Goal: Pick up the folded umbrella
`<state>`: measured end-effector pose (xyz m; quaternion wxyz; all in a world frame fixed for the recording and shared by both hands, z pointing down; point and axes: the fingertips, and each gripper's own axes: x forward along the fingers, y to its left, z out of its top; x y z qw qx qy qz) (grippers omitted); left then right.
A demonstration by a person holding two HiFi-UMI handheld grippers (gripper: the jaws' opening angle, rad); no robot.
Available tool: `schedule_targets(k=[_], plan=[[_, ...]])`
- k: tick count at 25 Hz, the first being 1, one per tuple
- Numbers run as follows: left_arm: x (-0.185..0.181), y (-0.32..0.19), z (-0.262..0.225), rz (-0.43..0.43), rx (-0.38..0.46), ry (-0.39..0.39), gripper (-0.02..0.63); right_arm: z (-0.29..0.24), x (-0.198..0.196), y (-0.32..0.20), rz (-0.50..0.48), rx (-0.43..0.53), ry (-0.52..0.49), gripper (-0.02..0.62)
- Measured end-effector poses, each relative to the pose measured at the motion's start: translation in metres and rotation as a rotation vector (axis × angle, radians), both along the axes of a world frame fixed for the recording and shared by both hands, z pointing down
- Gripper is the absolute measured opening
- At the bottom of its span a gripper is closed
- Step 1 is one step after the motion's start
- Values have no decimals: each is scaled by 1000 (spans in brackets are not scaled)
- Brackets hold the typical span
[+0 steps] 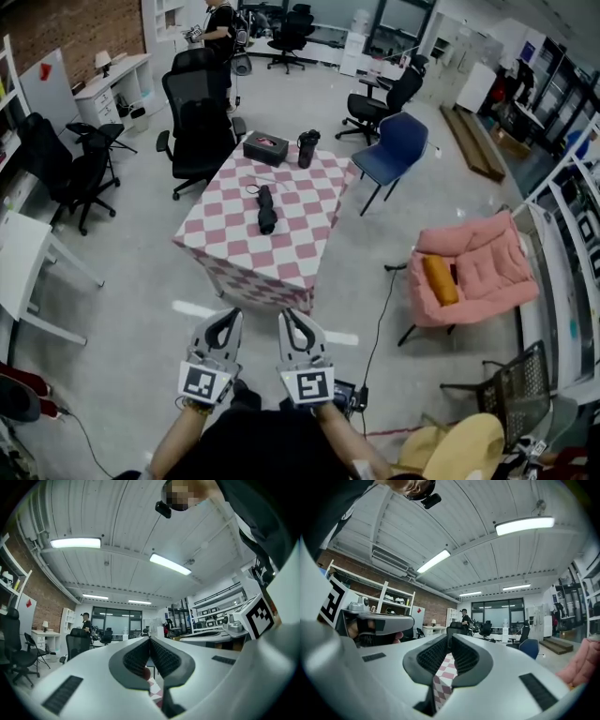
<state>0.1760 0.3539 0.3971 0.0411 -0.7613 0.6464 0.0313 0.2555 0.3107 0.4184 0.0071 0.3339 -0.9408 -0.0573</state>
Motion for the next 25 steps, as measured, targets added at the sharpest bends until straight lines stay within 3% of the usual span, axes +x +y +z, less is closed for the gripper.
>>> schedule_targets(k=[11,18,25], plan=[[-58,-16,-6,76,34,-2,14,6,-62,-8,43,19,41,18],[-72,-30,-5,54,5,-3,14,5,-84,-21,-6,6,50,18],[-72,-70,-2,3,6,-7,14,7,-87,-64,-37,-2,51,18]])
